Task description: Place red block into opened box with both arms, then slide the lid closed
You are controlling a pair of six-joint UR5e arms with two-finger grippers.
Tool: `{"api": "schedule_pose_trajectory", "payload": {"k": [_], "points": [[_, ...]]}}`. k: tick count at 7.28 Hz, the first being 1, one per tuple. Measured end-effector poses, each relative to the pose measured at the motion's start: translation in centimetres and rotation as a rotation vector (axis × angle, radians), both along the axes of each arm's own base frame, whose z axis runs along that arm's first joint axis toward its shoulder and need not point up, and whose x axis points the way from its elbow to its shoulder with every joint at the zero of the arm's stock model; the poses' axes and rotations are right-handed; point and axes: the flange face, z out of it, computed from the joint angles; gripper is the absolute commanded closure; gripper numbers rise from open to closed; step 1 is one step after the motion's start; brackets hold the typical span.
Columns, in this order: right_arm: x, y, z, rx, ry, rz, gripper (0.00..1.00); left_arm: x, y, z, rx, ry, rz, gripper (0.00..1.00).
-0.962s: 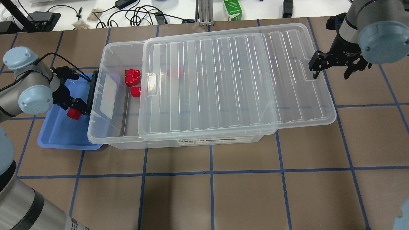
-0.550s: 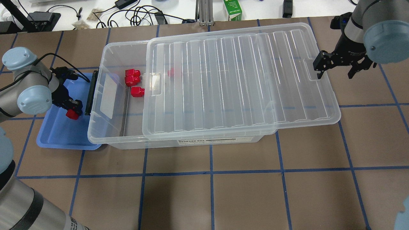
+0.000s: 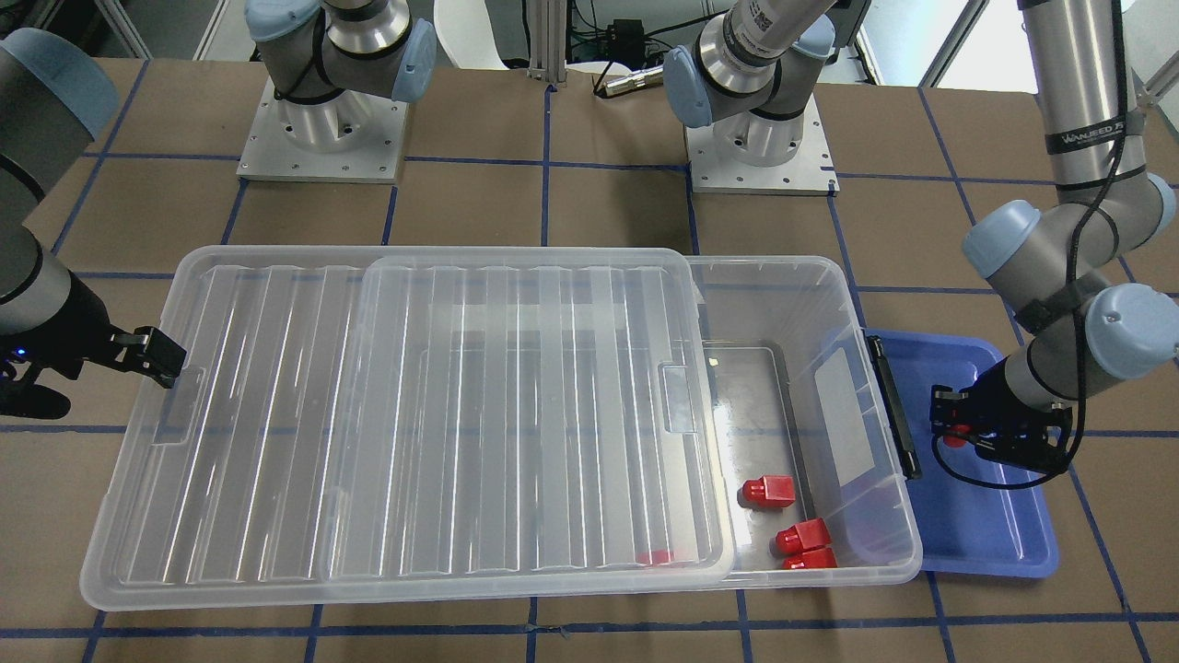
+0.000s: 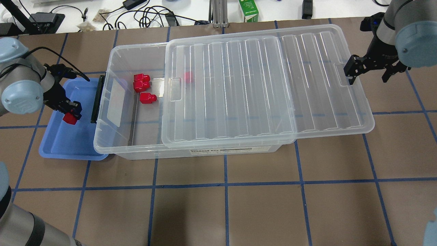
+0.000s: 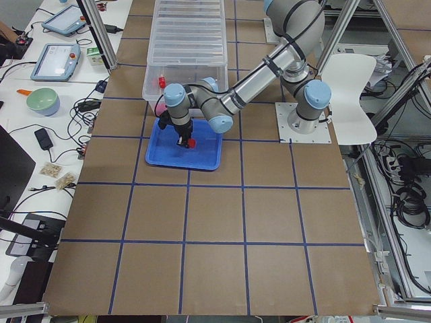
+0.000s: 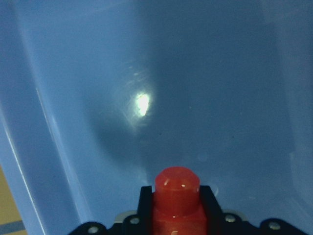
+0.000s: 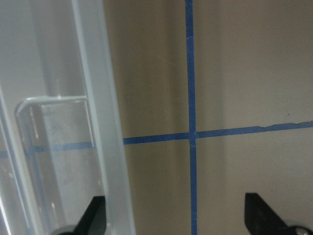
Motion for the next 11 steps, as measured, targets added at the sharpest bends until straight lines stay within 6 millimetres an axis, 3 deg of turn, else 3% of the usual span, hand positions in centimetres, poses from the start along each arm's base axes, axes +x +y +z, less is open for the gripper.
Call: {"api": "schedule_pose_trajectory", "payload": {"k": [2, 3, 5, 6, 7, 9, 11], "points": [[-1.2, 0.1, 0.1, 0.013, 0.029, 0.023, 0.00, -1.3, 0.0, 6.0, -0.017, -0.001, -0.014, 0.81], [-1.5, 0.2, 0.1, 0.015, 0.033, 0.026, 0.00, -2.9, 0.0, 9.0, -0.028, -0.004, -0.033, 0.81], [-2.2, 0.3, 0.1, 0.015, 0.035, 0.019, 0.00, -8.2, 0.2, 13.8, -0.046, -0.012, -0.048, 0.81], [-2.4, 0.3, 0.1, 0.016, 0.035, 0.015, 0.00, -11.6, 0.4, 15.3, -0.062, -0.018, -0.047, 0.81], [-2.4, 0.4, 0.2, 0.017, 0.034, 0.014, 0.00, -14.9, 0.5, 16.0, -0.074, -0.022, -0.033, 0.81], [-1.7, 0.7, 1.0, 0.007, 0.025, 0.021, 0.00, -20.2, 0.6, 15.3, -0.070, -0.024, 0.036, 0.81], [-0.3, 1.1, 2.3, -0.021, 0.003, 0.036, 0.00, -23.5, 1.1, 13.6, -0.052, -0.026, 0.088, 0.81]]}}
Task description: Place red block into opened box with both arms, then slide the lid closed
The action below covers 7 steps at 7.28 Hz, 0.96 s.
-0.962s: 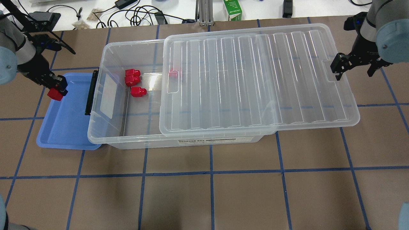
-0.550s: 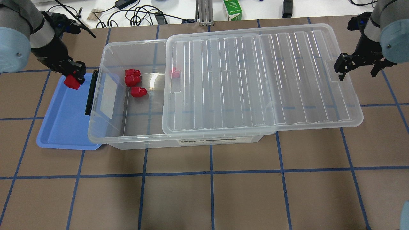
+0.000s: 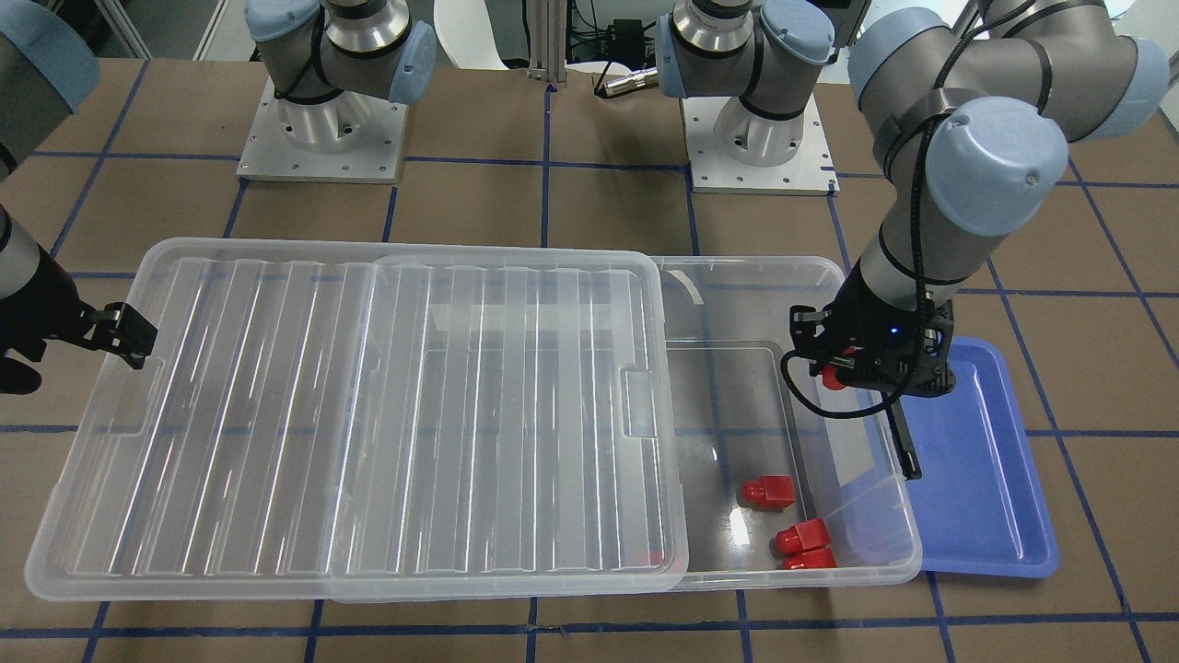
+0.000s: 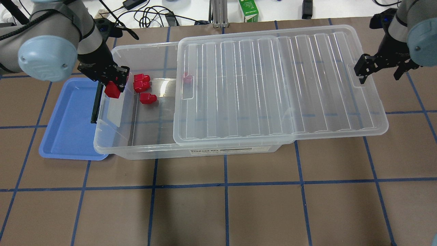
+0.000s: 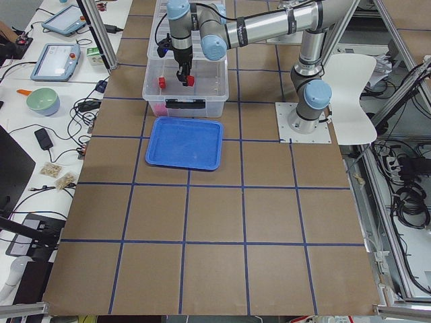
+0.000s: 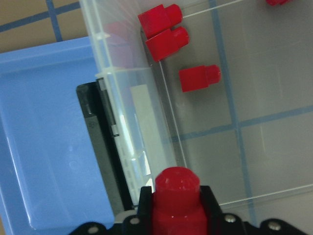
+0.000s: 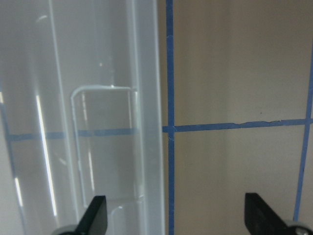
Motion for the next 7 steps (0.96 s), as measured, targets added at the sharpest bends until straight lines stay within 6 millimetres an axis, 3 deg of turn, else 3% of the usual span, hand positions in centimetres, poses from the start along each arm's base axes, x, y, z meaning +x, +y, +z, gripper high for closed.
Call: {"api": "schedule_pose_trajectory", "payload": {"k": [3, 5, 7], "points": [[1.2, 0.4, 2.5, -0.047, -0.045, 0.007, 0.00, -1.9, 1.9, -5.5, 0.029, 0.042, 0.024, 0.81], [1.1, 0.6, 2.8, -0.044, -0.036, 0.001, 0.00, -2.8, 2.9, -9.3, 0.007, 0.078, 0.055, 0.81], [0.7, 0.9, 2.6, -0.036, -0.014, -0.010, 0.00, -3.5, 3.1, -11.8, 0.005, 0.076, 0.057, 0.81]]}}
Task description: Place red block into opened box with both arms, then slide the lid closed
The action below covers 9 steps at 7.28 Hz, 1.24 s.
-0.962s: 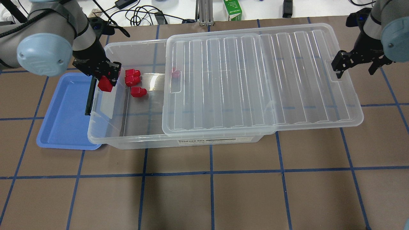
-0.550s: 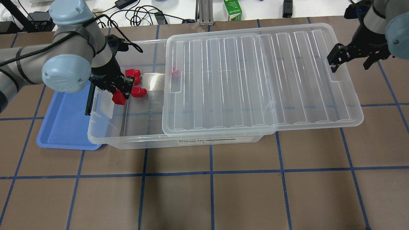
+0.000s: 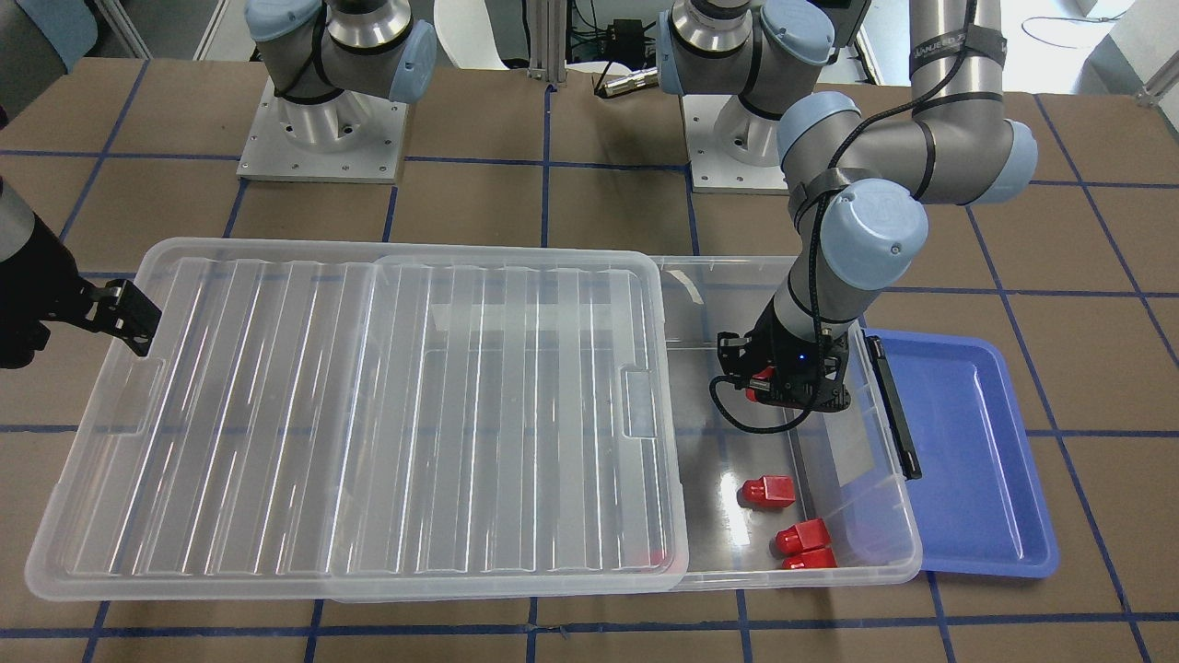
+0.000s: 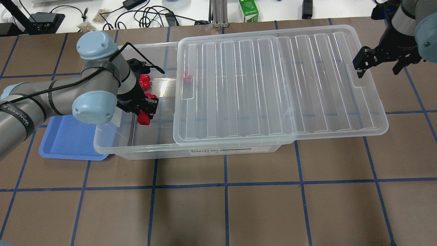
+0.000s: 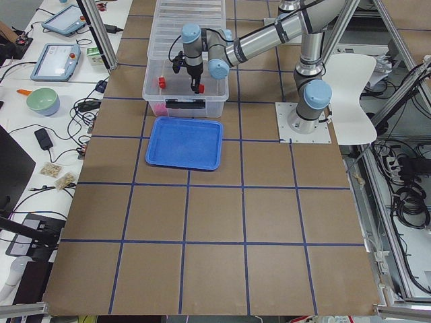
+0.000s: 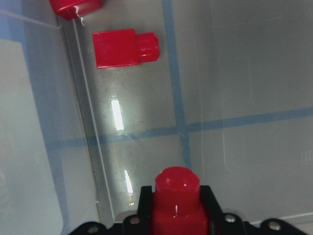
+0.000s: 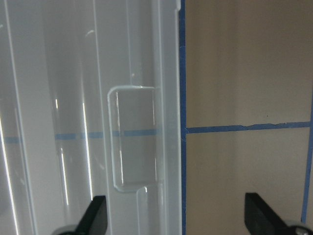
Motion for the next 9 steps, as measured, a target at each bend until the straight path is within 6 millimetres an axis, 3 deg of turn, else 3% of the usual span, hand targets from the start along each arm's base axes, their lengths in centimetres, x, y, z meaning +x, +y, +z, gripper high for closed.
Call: {"api": "schedule_pose_trajectory", "payload": {"k": [4, 6, 7, 9], "points": [[-0.2, 0.1, -0.1, 0.001, 0.006, -0.005, 0.00, -0.1, -0.3, -3.4, 0.013, -0.005, 0.007, 0.81], [-0.2, 0.1, -0.3, 0.006, 0.003, -0.005, 0.00, 0.9, -0.3, -4.7, 0.025, -0.004, 0.028, 0.81], [-0.1, 0.1, -0.3, 0.009, 0.001, -0.005, 0.00, 1.4, -0.2, -5.2, 0.035, -0.004, 0.037, 0.74], [-0.2, 0.2, -0.4, 0.014, -0.002, -0.007, 0.00, 1.6, 0.2, -6.0, 0.052, -0.004, 0.053, 0.21]]}}
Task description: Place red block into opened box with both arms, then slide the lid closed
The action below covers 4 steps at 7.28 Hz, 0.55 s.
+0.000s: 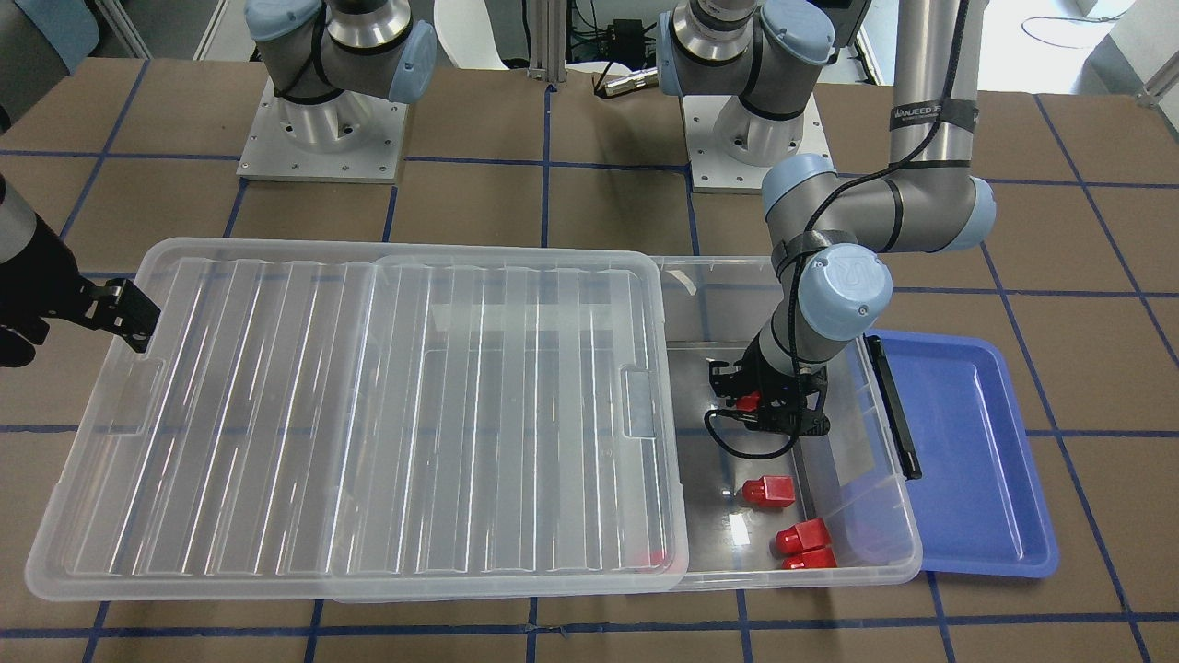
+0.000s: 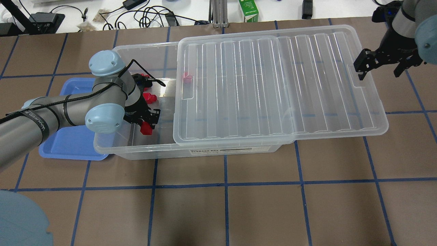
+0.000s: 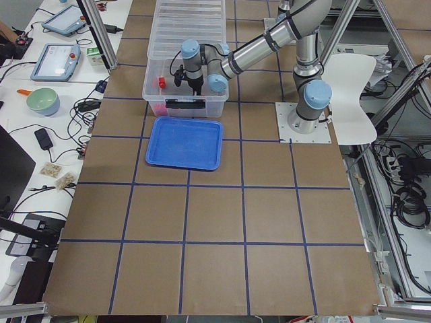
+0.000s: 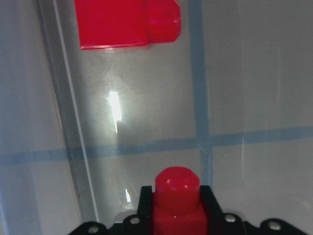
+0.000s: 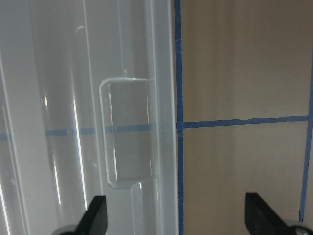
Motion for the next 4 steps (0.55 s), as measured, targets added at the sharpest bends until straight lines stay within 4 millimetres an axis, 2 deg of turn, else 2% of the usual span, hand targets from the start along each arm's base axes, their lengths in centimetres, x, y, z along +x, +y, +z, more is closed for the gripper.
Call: {"api": "schedule_pose_trajectory", "payload": {"k": [1, 2, 4], "points": [[0.0, 0.1, 0.0, 0.004, 0.000, 0.000, 0.00, 0.0, 0.0, -0.2, 0.003, 0.000, 0.009, 0.09], [0.0, 0.1, -0.1, 0.008, 0.000, 0.000, 0.00, 0.0, 0.0, -0.2, 0.001, -0.001, 0.014, 0.01], [-0.1, 0.1, -0.1, 0.010, 0.000, 0.000, 0.00, -0.3, -0.2, 1.2, -0.026, -0.005, 0.029, 0.00]]}}
